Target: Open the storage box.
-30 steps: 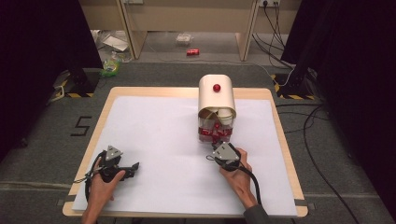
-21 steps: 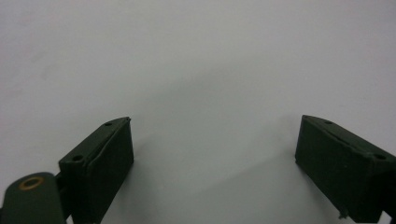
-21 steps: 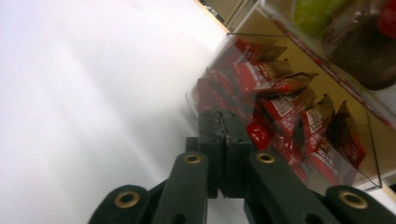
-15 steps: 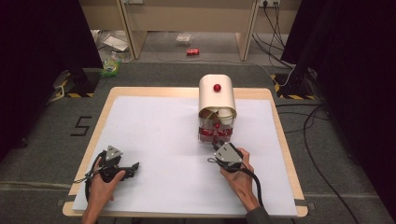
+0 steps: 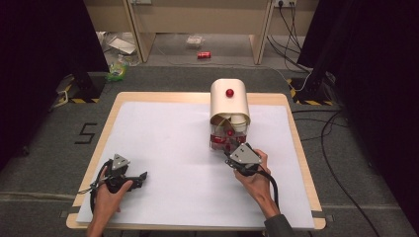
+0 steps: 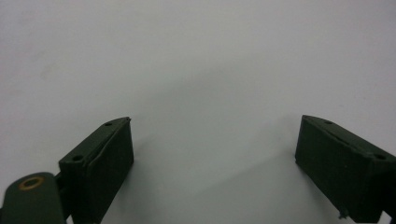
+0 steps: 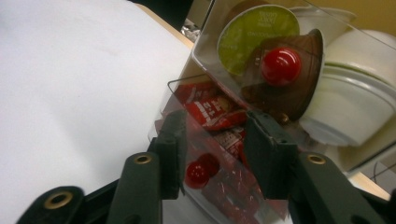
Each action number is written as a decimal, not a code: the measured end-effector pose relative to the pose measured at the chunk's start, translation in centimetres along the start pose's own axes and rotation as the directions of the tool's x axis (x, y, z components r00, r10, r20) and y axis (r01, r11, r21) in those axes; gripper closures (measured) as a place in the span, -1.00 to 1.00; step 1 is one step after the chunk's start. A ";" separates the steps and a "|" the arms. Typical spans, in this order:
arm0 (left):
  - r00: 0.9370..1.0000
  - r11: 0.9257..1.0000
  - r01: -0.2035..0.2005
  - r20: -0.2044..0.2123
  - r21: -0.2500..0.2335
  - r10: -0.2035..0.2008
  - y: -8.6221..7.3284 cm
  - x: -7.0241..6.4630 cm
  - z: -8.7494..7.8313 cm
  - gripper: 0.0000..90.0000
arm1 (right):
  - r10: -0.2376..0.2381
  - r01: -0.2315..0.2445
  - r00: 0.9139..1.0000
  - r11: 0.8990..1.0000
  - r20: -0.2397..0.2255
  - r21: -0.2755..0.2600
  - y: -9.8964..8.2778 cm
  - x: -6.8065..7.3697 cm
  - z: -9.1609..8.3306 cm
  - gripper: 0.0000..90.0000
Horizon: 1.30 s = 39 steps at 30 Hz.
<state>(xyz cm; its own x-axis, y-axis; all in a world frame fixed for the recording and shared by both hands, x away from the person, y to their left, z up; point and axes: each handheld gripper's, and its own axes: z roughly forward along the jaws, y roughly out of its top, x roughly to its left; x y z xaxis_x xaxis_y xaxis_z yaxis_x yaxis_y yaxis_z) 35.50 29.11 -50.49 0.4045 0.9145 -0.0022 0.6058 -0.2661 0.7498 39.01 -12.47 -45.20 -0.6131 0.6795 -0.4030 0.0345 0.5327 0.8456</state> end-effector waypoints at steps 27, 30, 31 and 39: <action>1.000 1.000 0.003 0.002 0.000 -0.003 0.0 0.0 0.0 -0.76 | -0.001 0.008 0.980 0.999 -0.197 0.035 0.0 -1.8 2.1 0.50; 1.000 1.000 0.003 0.002 0.000 -0.003 0.0 0.0 0.0 -0.76 | 0.015 -0.009 0.974 1.000 -0.227 0.027 -0.1 -2.3 1.9 0.58; 1.000 1.000 0.002 0.002 0.000 -0.002 0.0 0.0 0.0 -0.76 | 0.013 -0.007 0.973 1.000 -0.233 0.025 -0.1 -2.4 1.8 0.61; 1.000 1.000 -0.001 -0.001 0.000 0.001 0.0 0.0 0.0 -0.76 | -0.004 0.008 0.955 1.000 -0.296 0.014 -0.2 -2.6 0.9 0.83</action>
<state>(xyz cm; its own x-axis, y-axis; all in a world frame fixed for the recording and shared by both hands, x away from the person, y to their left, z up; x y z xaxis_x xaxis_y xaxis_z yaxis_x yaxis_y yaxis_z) 35.48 29.10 -50.49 0.4048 0.9144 -0.0009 0.6052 -0.2672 0.7499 41.33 -13.93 -44.65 -0.8194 0.4977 -0.2843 0.0408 0.5454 0.8372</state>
